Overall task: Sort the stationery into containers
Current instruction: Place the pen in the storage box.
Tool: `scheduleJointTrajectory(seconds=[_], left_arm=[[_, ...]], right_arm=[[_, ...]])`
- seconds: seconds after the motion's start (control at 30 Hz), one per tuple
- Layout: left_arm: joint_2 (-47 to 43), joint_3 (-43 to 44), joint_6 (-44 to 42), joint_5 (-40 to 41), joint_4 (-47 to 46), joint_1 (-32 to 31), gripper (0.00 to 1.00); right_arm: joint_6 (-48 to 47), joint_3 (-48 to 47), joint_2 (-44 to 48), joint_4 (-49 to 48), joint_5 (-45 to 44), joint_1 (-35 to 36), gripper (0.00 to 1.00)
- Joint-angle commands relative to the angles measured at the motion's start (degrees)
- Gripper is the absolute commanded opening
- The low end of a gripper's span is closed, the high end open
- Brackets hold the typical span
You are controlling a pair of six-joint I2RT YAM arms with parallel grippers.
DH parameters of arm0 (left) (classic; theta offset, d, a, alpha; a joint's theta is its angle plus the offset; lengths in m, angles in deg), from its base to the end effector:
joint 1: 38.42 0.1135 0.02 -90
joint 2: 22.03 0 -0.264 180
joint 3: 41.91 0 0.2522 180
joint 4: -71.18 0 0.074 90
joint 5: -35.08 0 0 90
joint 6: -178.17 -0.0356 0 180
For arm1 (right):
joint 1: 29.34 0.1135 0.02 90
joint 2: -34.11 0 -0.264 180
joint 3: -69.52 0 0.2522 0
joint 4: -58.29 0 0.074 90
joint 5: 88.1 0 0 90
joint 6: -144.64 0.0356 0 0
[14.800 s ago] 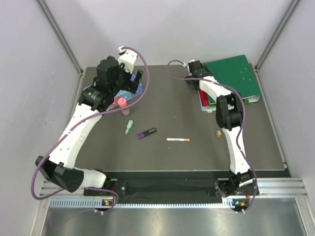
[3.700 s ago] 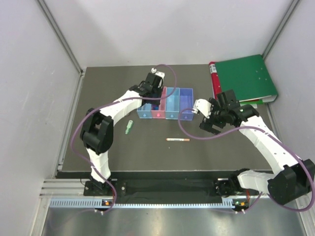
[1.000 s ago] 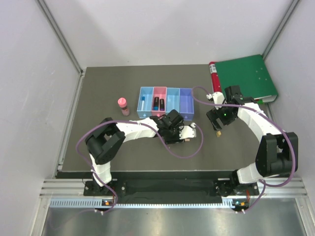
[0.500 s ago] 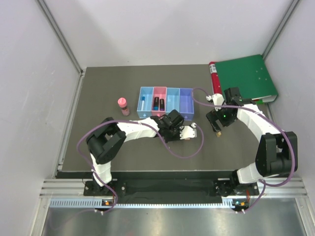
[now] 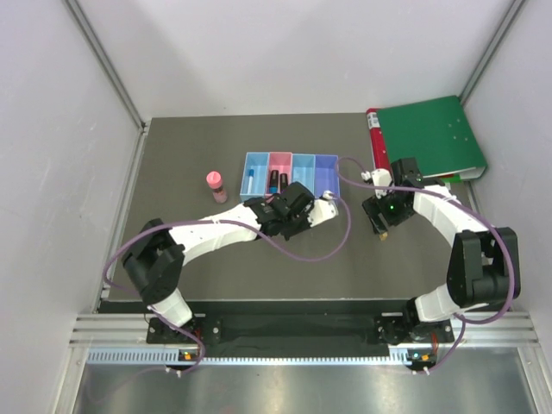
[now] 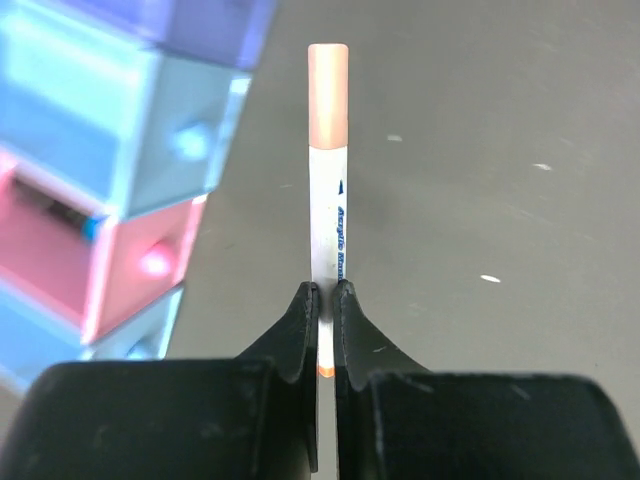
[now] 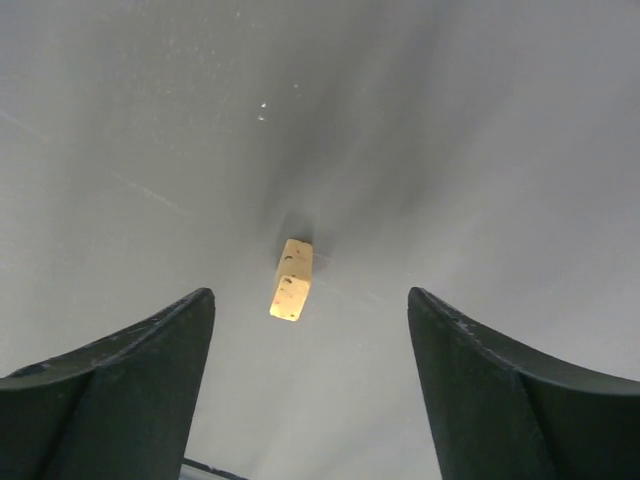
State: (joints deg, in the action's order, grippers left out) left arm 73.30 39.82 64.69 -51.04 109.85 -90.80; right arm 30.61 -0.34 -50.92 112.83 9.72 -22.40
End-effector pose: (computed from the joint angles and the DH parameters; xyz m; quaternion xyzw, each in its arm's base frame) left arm 0.2196 -0.2810 0.2304 0.5727 0.7527 -0.0496 0.3209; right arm 0.2758 0.0385 0.2080 -0.2738 0.9432 0.0403 0.1838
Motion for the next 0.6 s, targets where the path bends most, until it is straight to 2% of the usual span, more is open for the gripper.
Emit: scheduleJointTrajectory(seconds=[0.0, 0.23, 0.4, 0.57], left_arm=[[-4.97, 2.44, 7.13, 8.59, -0.38, 0.7, 0.0], [-7.61, 3.84, 10.74, 16.07, -0.3, 2.54, 0.0], [-5.69, 7.26, 14.95, 17.13, 1.81, 8.77, 0.0], [-1.47, 12.8, 18.56, 15.02, 4.27, 16.24, 0.0]], right_arm=[[1.0, 0.55, -0.66, -2.01, 0.98, -0.35, 0.74], [1.53, 1.69, -1.54, -3.24, 0.36, 0.0, 0.67], [1.79, 2.3, -2.24, -3.77, 0.19, 0.53, 0.56], [1.71, 3.18, -2.06, -3.95, -0.08, 0.62, 0.54]])
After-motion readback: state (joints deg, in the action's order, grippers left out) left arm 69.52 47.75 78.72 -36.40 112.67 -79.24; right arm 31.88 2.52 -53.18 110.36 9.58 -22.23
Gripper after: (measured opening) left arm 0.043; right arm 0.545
